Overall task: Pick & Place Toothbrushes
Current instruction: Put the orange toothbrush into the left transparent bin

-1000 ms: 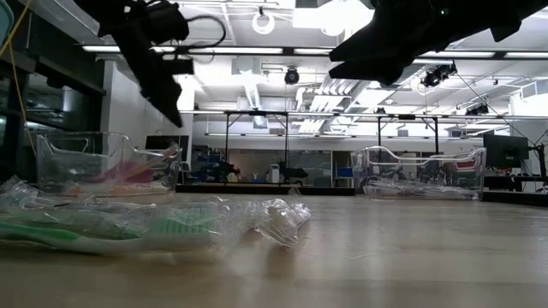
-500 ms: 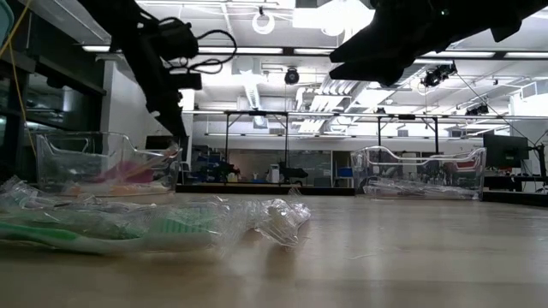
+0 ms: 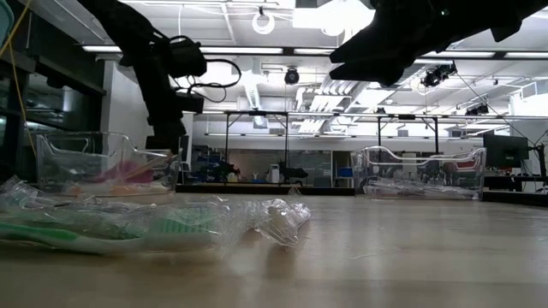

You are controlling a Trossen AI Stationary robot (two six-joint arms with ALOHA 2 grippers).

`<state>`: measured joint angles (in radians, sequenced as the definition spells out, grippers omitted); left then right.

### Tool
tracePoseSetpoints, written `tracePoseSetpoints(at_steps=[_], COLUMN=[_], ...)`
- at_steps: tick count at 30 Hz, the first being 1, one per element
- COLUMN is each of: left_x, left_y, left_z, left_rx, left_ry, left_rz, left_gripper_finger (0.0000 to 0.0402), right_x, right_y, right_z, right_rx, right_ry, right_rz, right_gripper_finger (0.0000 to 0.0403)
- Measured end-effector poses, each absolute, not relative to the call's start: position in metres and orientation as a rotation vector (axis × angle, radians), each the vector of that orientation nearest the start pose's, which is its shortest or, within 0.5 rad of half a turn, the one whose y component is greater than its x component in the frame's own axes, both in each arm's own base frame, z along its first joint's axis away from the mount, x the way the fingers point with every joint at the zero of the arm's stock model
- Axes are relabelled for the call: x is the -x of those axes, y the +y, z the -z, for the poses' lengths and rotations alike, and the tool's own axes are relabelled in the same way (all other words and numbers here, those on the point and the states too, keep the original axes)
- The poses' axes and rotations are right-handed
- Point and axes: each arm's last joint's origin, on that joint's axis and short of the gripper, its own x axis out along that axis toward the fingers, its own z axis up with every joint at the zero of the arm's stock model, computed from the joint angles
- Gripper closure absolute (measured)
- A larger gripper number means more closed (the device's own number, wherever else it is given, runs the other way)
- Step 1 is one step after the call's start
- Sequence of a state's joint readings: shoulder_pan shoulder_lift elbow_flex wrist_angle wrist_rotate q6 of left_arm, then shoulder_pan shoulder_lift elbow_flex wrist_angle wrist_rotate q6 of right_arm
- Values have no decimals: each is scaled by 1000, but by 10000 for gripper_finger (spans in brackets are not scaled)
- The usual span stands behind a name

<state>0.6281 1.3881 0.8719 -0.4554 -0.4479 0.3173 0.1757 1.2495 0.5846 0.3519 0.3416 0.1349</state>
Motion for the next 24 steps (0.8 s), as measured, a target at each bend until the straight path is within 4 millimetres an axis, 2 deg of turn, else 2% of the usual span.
tracePoseSetpoints(at_steps=[11, 17, 24], left_x=[-202, -198, -193], left_y=[169, 168, 164], left_z=[-219, -219, -215], left_rx=[-244, -260, -260], left_ry=[1230, 1271, 1352], left_rz=[-1048, -1094, -1033], left_gripper_finger=[399, 399, 399], right_x=[-255, -255, -255], right_y=[35, 35, 35], right_z=[-221, -221, -221], right_rx=[-53, -53, -54], right_ry=[291, 292, 292], right_rz=[184, 185, 185], right_gripper_finger=[127, 127, 127])
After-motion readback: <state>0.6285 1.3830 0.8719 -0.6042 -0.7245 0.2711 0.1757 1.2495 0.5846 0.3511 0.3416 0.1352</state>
